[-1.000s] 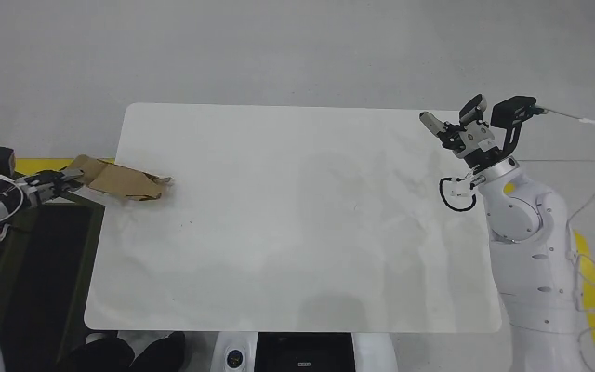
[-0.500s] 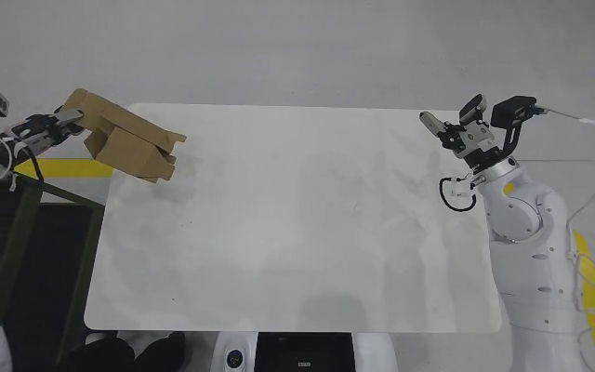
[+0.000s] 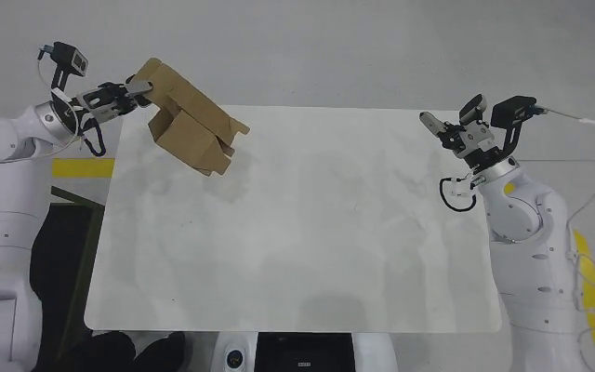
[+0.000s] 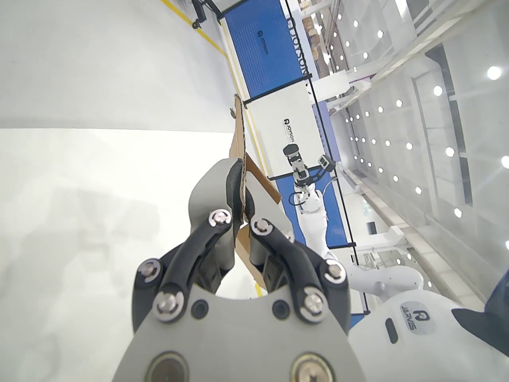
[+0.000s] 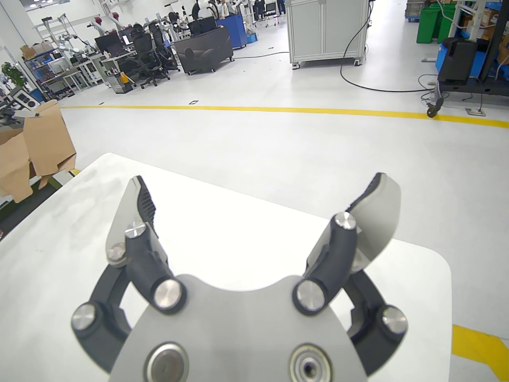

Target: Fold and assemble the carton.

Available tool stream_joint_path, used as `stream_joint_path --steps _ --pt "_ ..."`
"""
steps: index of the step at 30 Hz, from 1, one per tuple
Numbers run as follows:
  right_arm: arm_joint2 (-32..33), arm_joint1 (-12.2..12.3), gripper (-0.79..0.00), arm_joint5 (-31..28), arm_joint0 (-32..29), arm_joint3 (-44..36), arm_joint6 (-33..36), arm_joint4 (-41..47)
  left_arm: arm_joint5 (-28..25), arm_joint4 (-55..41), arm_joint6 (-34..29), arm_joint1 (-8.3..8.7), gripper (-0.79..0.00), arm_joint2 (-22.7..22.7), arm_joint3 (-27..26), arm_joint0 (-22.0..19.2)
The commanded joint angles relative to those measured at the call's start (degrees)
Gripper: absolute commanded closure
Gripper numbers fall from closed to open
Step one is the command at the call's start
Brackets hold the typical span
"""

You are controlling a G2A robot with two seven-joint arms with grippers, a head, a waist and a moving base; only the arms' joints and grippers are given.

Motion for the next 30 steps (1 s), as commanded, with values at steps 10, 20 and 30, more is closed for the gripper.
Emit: stream_joint_path --steps 10,20,30 --pt "0.0 0.0 -0.785 0.0 0.0 0.0 0.0 0.0 -2.49 0.93 -7.69 -2.72 0.0 8.41 -3.55 -5.25" --pt "0.0 0.0 -0.785 0.0 0.0 0.0 0.0 0.0 0.22 0.43 -10.42 -3.27 0.0 16.39 -5.51 -9.65" --pt "0.0 0.0 -0.785 0.0 0.0 0.0 0.0 0.0 -1.38 -1.63 -8.82 -3.35 0.0 23.95 -6.97 -12.2"
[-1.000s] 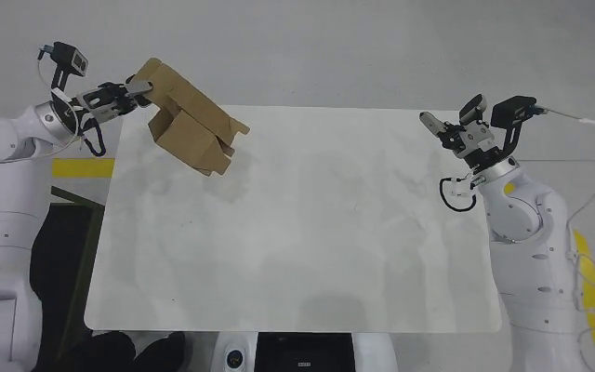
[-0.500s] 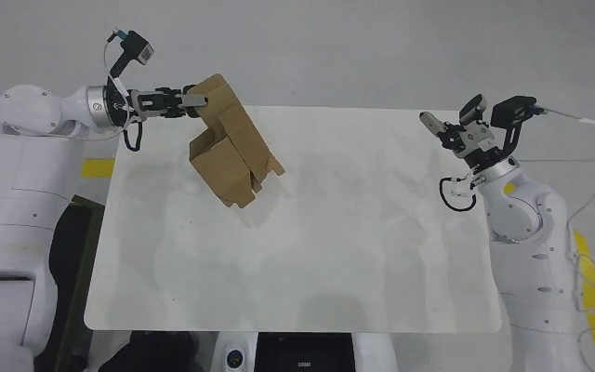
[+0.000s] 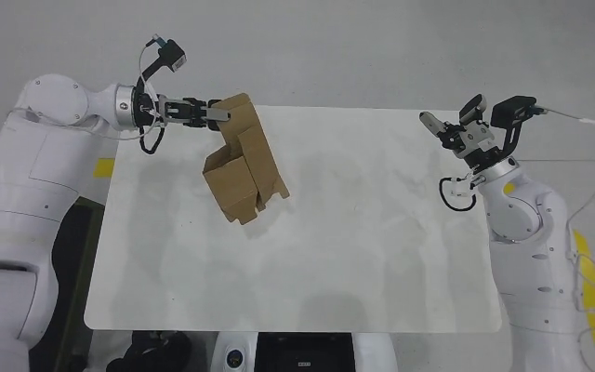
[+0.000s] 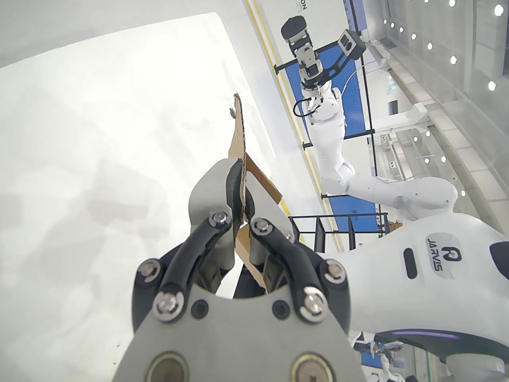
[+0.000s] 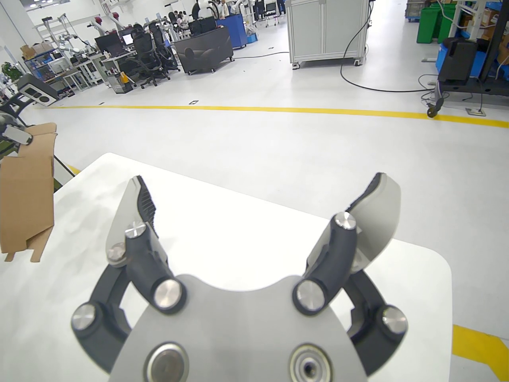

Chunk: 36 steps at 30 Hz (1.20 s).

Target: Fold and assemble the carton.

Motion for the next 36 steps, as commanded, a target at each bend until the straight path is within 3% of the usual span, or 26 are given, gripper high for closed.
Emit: stream_joint_path --steps 1,15,22,36 --pt "0.0 0.0 -0.785 0.0 0.0 0.0 0.0 0.0 -1.01 -0.47 1.02 -0.15 0.0 1.68 -1.06 -0.45" --pt "-0.01 0.0 -0.785 0.28 -0.24 -0.04 -0.08 0.06 -5.65 0.89 5.68 -2.57 0.0 13.15 -1.82 -1.81" --pt "-1.05 0.1 -0.785 -2.63 0.15 2.52 3.14 6.82 -6.22 -0.42 6.24 -2.42 0.0 15.19 -2.23 -1.78" --pt "-13.45 -1.25 -0.785 -9.14 6.64 11.91 14.03 24.82 -5.79 -1.87 5.82 -2.18 0.0 15.95 -2.77 -1.75"
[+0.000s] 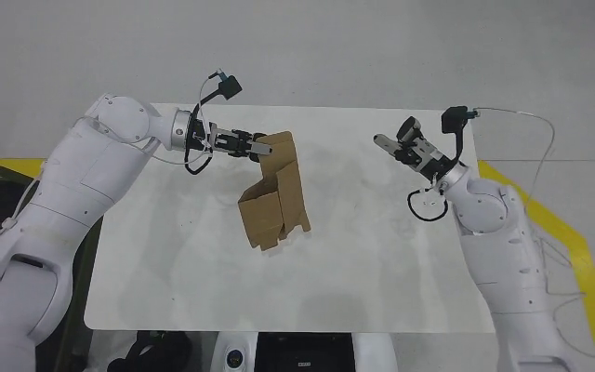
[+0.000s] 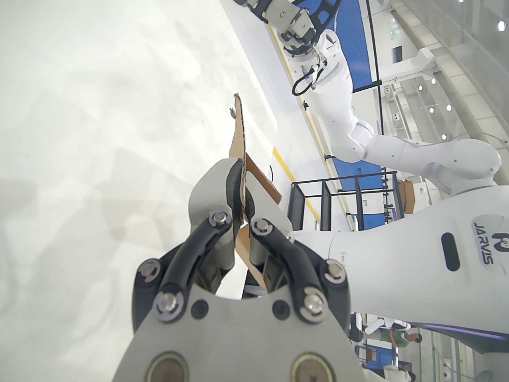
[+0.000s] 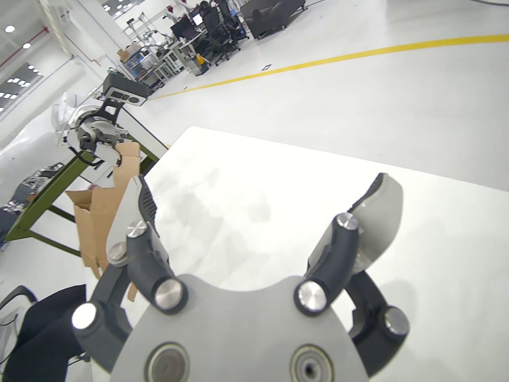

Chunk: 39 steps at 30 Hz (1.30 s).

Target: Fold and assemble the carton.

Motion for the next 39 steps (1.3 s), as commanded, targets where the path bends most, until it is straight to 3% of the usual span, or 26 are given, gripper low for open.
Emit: stream_joint_path --steps 1,7,16,27,28,29,31,34,36,39 --pt "-2.3 -0.31 -0.785 -1.37 1.37 1.65 1.98 3.22 0.0 0.0 0.0 0.0 0.0 0.0 0.0 0.0" --pt "-8.99 -1.2 -0.785 -6.06 6.42 6.94 11.06 13.44 0.0 0.0 0.0 0.0 0.0 0.0 0.0 0.0" --pt "-16.09 -2.76 -0.785 -10.29 13.9 15.71 17.26 21.5 0.0 0.0 0.0 0.0 0.0 0.0 0.0 0.0" --pt "-25.36 -5.08 -0.785 -13.84 19.37 22.34 27.93 33.27 2.91 -2.06 -0.07 -0.08 0.0 -2.25 -3.56 3.46" --pt "-25.95 -5.25 -0.723 -13.8 19.65 22.67 28.62 34.25 2.95 -2.64 -0.28 -0.17 0.0 -2.41 -3.6 3.68" --pt "-26.64 -5.41 -0.56 -13.38 19.9 22.78 29.04 34.96 2.97 -3.32 -0.53 -0.28 0.0 -2.59 -3.58 3.9" --pt "-27.78 -5.6 -0.459 -12.88 20.34 22.95 29.54 36.09 2.82 -4.08 -1.13 -0.48 0.0 -2.93 -3.39 4.09" --pt "-29.29 -5.71 -0.459 -12.36 20.82 22.94 30.06 37.61 2.42 -3.77 -1.7 -0.81 0.0 -3.25 -2.94 4.04" --pt "-30.22 -5.68 -0.394 -11.99 21.16 22.96 30.43 38.21 2.29 -3.36 -1.53 -1.06 0.0 -3.38 -2.59 4.08" --pt "-31.87 -5.61 -0.366 -11.37 21.43 22.3 31.06 39.78 2.12 -3.31 -1.51 -1.42 0.0 -3.68 -2.13 4.13"
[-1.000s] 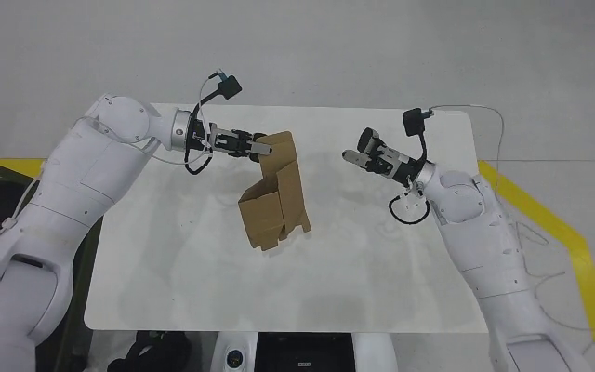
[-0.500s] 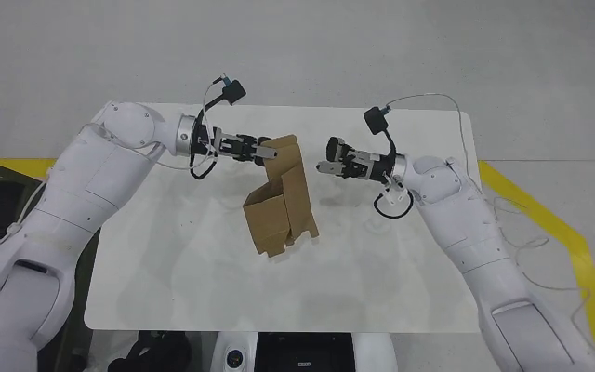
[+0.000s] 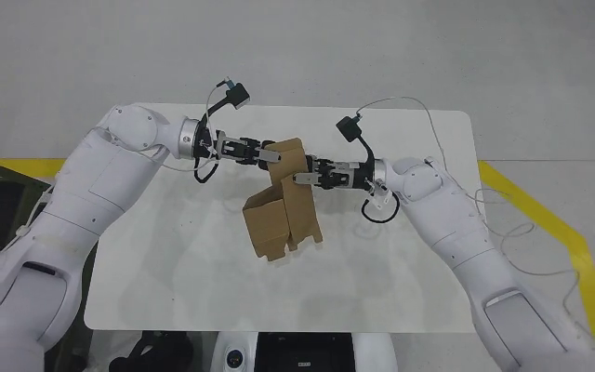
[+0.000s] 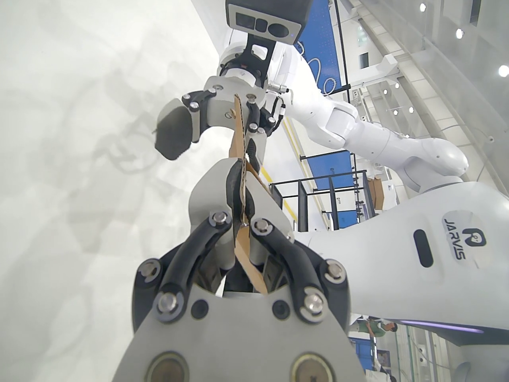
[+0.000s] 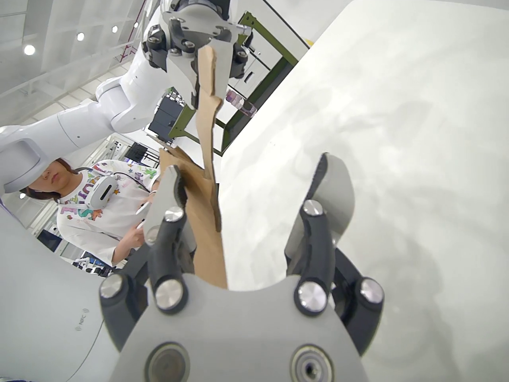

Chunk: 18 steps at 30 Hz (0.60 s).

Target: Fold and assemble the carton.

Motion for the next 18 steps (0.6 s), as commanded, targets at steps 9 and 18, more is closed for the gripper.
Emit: stream_joint_path --steps 9,18 --pt "-5.12 0.85 -0.268 0.97 1.33 -1.93 0.97 5.22 0.03 -0.41 -0.73 -0.95 0.0 -1.27 2.04 0.19" --pt "-8.57 1.83 0.0 -0.08 2.79 -1.94 -0.08 7.84 0.72 -0.11 -1.42 -1.34 0.0 -2.41 2.5 0.37"
